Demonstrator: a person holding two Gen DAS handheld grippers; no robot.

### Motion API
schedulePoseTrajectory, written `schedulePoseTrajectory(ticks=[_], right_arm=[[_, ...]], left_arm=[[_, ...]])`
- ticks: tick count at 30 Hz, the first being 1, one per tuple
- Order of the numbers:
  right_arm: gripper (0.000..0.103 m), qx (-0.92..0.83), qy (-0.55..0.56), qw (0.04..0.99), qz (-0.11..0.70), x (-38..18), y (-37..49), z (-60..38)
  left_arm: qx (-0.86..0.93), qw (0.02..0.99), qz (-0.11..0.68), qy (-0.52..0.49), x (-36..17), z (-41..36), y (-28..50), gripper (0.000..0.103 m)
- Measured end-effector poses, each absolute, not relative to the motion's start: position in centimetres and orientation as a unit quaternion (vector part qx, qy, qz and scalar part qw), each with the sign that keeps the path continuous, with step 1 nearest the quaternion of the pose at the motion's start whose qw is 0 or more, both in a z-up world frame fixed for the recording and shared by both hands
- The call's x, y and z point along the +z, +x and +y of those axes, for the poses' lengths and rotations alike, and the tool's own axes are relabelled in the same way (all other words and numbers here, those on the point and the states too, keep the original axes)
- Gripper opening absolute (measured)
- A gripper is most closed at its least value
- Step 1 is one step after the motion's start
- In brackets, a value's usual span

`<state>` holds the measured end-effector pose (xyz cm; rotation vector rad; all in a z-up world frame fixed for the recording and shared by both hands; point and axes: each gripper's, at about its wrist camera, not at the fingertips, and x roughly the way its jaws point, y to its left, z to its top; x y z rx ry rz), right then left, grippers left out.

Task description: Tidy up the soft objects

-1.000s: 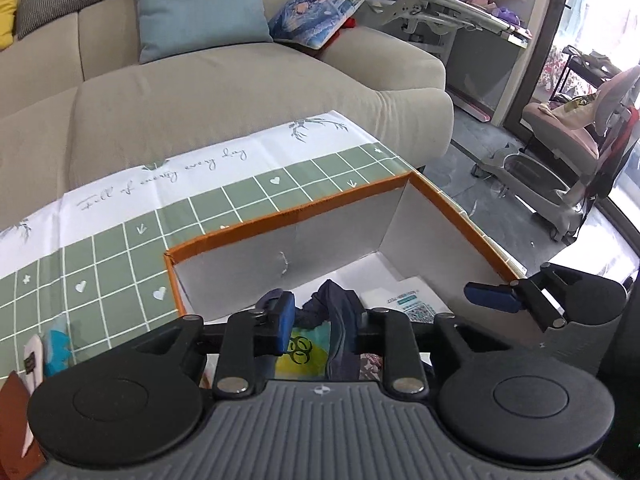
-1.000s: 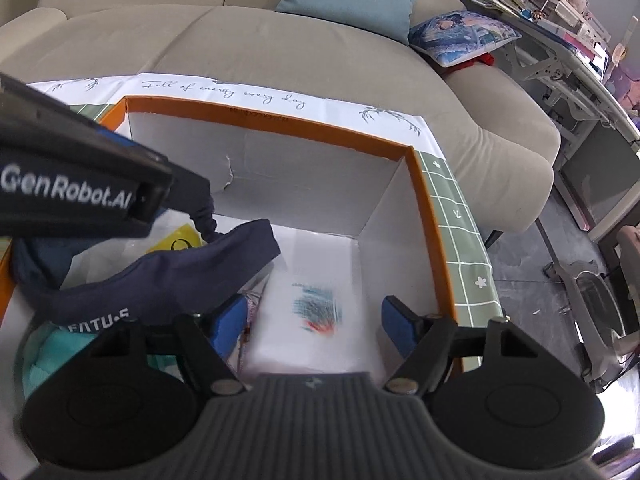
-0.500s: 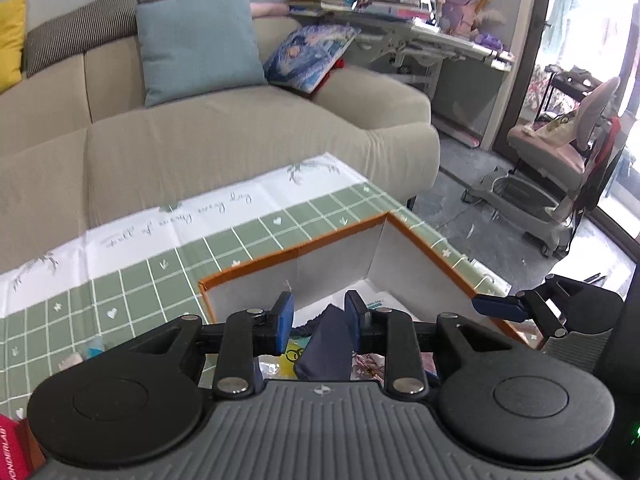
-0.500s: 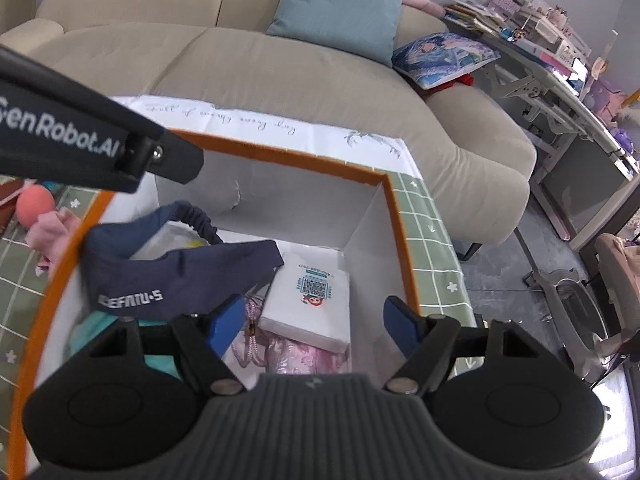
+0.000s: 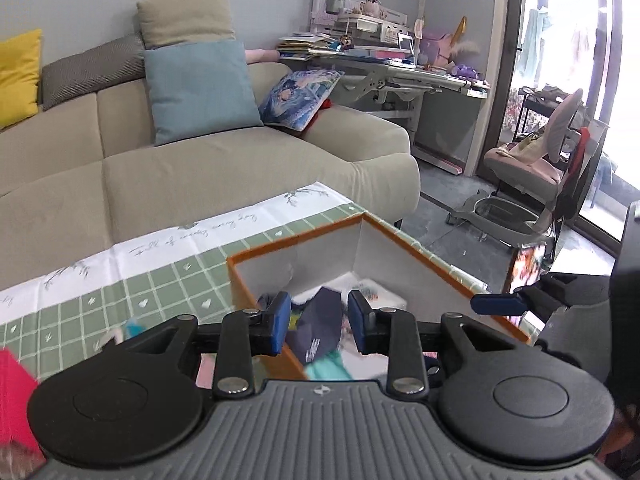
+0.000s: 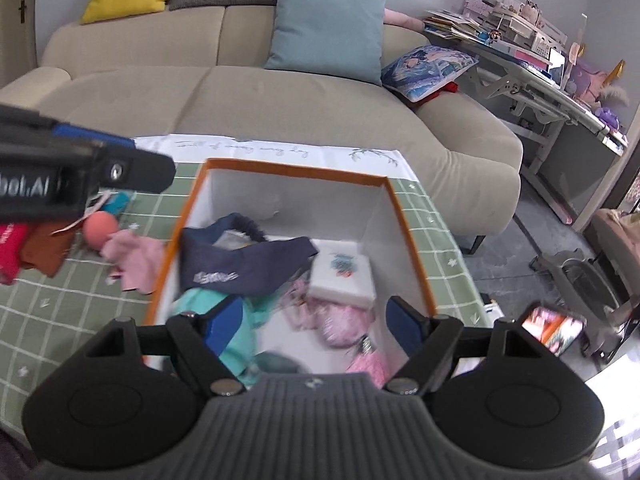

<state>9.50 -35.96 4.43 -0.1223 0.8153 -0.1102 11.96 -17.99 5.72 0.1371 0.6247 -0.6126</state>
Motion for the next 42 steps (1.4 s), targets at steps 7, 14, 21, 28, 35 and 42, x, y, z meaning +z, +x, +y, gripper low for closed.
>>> schedulePoseTrajectory(ticks=[7, 14, 21, 28, 35, 42], right_arm=[[0.078, -0.046, -0.026, 0.915, 0.399, 4.3, 5.8, -33.1], [0.077, -0.051, -0.02, 0.916, 0.397, 4.0, 2.9, -30.5], [0.077, -0.026, -0.016, 0.918, 0.395, 4.3, 2.3, -28.0], [0.077, 0.02, -0.019, 0.918, 0.397, 3.6, 2.5, -23.8], [0.077, 0.053, -0.029, 0.918, 0.392, 3.2, 3.3, -20.3], [0.077, 0.074, -0.034, 0.913, 0.399, 2.3, 4.8, -17.9]], left_arm=[[-0.278, 0.905, 0.319, 0.048, 4.1, -14.4, 8.8, 0.036], [-0.255, 0.906, 0.336, 0.046, 2.5, -11.4, 6.7, 0.036], [-0.214, 0.913, 0.346, 0.033, 1.4, -7.0, 5.6, 0.036], [-0.166, 0.924, 0.345, 0.021, 0.8, -2.6, 5.2, 0.036], [-0.132, 0.929, 0.344, 0.01, 0.1, 0.8, 5.1, 0.037], [-0.122, 0.931, 0.343, 0.002, 0.0, 2.6, 6.1, 0.038]])
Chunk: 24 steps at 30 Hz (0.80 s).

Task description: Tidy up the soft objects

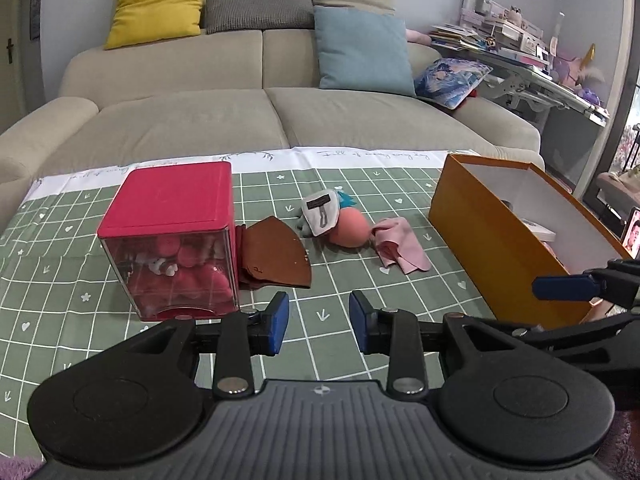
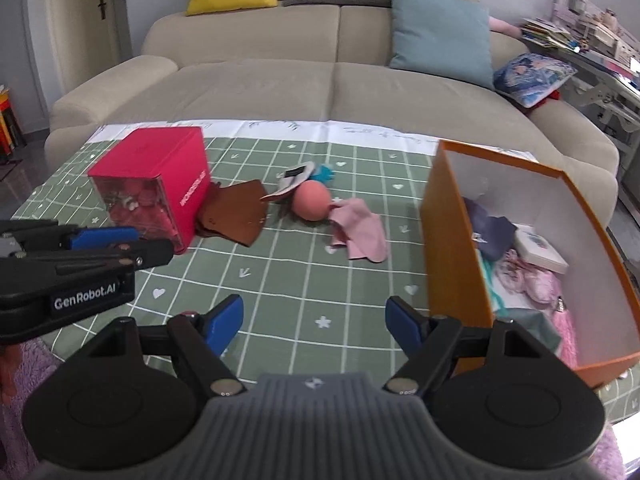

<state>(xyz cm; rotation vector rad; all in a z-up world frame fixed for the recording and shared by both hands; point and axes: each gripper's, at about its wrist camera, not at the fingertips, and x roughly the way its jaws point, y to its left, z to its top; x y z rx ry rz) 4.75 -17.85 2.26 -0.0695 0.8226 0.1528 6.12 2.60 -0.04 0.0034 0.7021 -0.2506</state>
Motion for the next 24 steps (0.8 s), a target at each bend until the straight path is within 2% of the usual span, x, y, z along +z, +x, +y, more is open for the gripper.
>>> schedulePoseTrajectory(ticks=[8, 19, 24], right_arm=[[0.077, 0.089, -0.038, 0.905, 0.415, 1.0, 6.7, -16.9], [0.076, 0.098, -0.021, 0.898, 0.429, -0.4, 11.3, -16.4], [0.077, 0.106, -0.017, 0.891, 0.442, -1.0, 14.0, -16.4]], left_arm=[[-0.152, 0.921, 0.359, 0.024, -0.4, 3.1, 8.3, 0.038], [-0.237, 0.875, 0.384, 0.174, 0.0, 1.5, 13.4, 0.038], [-0.292, 0.823, 0.415, 0.255, 0.3, 0.6, 17.3, 0.052]])
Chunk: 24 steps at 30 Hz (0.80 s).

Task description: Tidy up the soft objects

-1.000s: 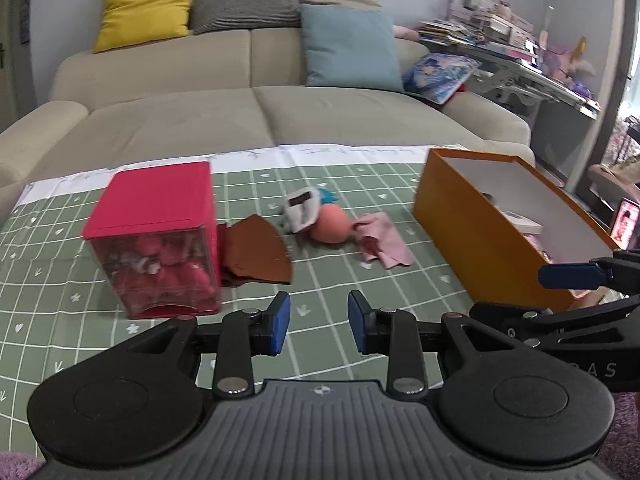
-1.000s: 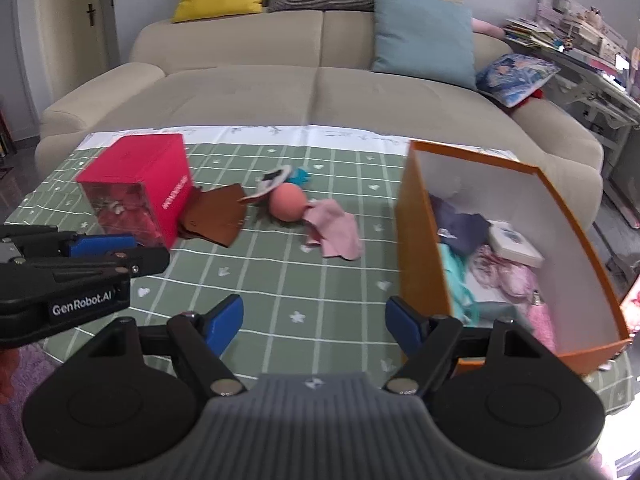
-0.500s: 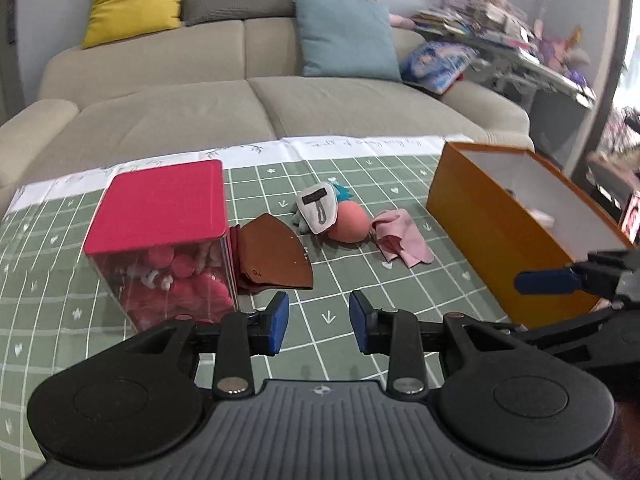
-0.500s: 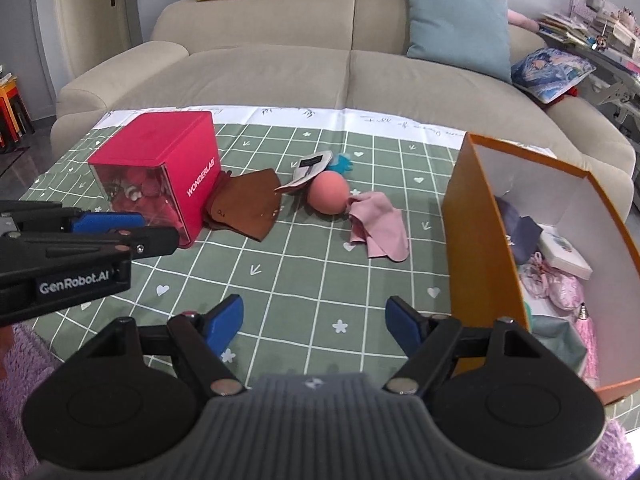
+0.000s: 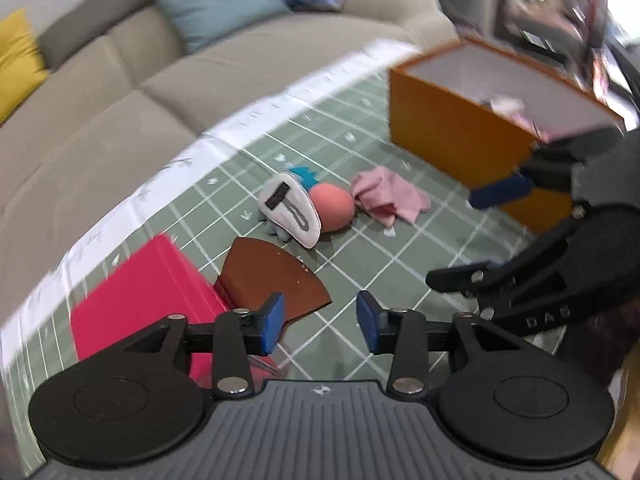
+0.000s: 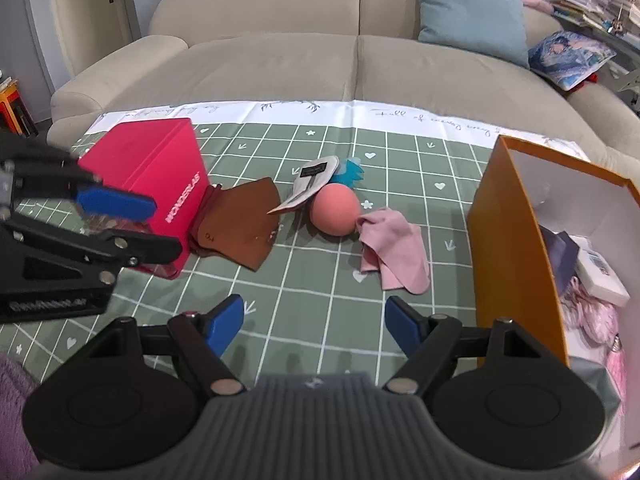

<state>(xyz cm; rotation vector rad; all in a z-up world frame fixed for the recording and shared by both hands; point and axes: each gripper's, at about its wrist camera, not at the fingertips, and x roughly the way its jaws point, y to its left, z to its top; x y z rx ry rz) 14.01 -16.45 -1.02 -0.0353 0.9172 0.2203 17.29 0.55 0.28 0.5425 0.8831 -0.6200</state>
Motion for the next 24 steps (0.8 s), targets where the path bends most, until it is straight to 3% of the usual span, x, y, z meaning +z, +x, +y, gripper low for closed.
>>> schedulePoseTrajectory(ticks=[9, 24], right_arm=[[0.079, 0.119, -0.025, 0.866, 0.486, -3.2, 20.0, -17.7], [0.079, 0.096, -0.03, 0.854, 0.511, -6.5, 26.3, -19.1]], left_arm=[[-0.343, 0.729, 0.472, 0.359, -2.1, -2.7, 23.3, 0.076], [-0.308, 0.647, 0.602, 0.351, -9.1, -4.9, 30.0, 0.086]])
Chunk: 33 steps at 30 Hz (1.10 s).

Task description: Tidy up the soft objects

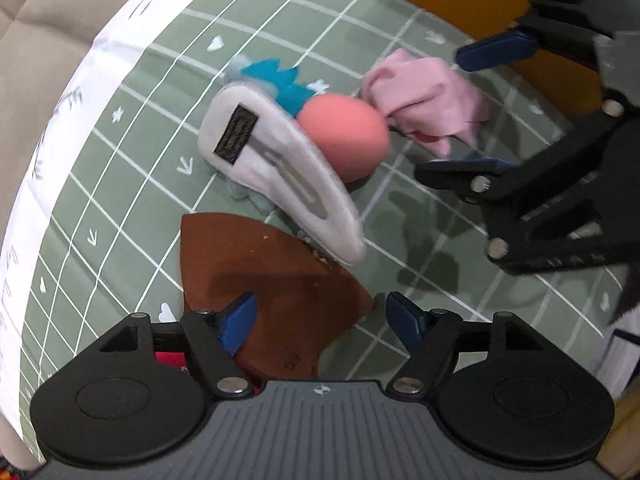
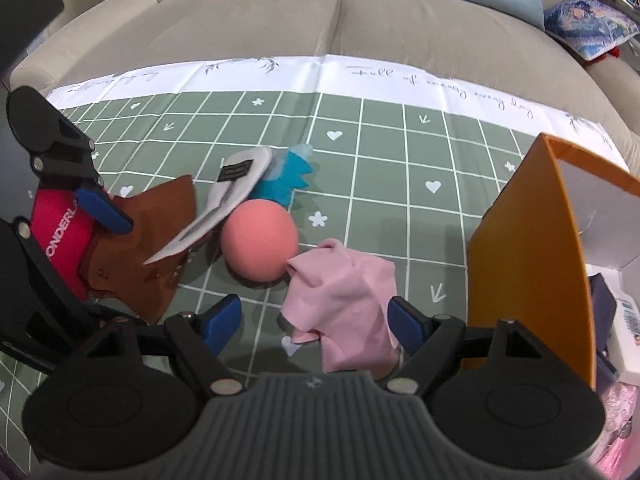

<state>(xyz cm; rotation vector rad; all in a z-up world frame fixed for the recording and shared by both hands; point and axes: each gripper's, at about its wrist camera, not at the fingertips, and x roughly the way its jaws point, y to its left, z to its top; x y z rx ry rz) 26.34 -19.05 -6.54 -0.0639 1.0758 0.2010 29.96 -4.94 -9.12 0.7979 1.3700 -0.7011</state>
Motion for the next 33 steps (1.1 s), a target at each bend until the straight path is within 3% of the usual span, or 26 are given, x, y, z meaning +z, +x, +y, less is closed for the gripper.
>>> schedulePoseTrajectory(ticks=[4, 14, 19, 24, 25, 26, 28, 29, 30, 33], right_arm=[[0.078, 0.095, -0.019, 0.851, 0.517, -7.3, 26.8, -19.2], [0.055, 0.099, -0.026, 0.842, 0.529, -8.7, 27.4, -19.0], [0.042, 0.091, -0.044, 0.845, 0.526, -8.9, 27.5, -18.8], [0.029, 0.084, -0.053, 0.847, 0.522, -8.8, 27.4, -19.0], [0.016, 0.083, -0.056, 0.848, 0.521, -8.7, 27.3, -19.0], [0.011, 0.08, -0.062, 0.848, 0.521, -8.7, 27.3, -18.9], [0.009, 0.08, -0.062, 0.847, 0.522, -8.7, 27.3, -19.0], [0.007, 0.08, -0.06, 0.846, 0.523, -8.6, 27.3, -19.0], [0.007, 0.082, -0.059, 0.846, 0.524, -8.5, 27.2, -19.1], [0.006, 0.086, -0.056, 0.846, 0.523, -8.2, 26.7, -18.9]], left_arm=[[-0.293, 0.643, 0.611, 0.357, -10.2, -4.7, 30.5, 0.085], [-0.286, 0.626, 0.638, 0.345, -11.0, -4.0, 32.1, 0.086], [-0.292, 0.618, 0.646, 0.339, -11.1, -4.5, 32.8, 0.079], [-0.304, 0.611, 0.647, 0.341, -10.7, -5.2, 32.7, 0.06], [-0.306, 0.61, 0.646, 0.342, -10.6, -5.4, 32.6, 0.058], [-0.308, 0.61, 0.644, 0.343, -10.6, -5.5, 32.5, 0.055], [-0.312, 0.613, 0.64, 0.343, -10.7, -5.7, 32.1, 0.048], [-0.312, 0.613, 0.641, 0.341, -10.6, -5.8, 31.9, 0.035], [-0.311, 0.617, 0.636, 0.344, -10.5, -5.8, 31.7, 0.016], [-0.303, 0.629, 0.623, 0.352, -10.2, -5.9, 31.2, 0.003]])
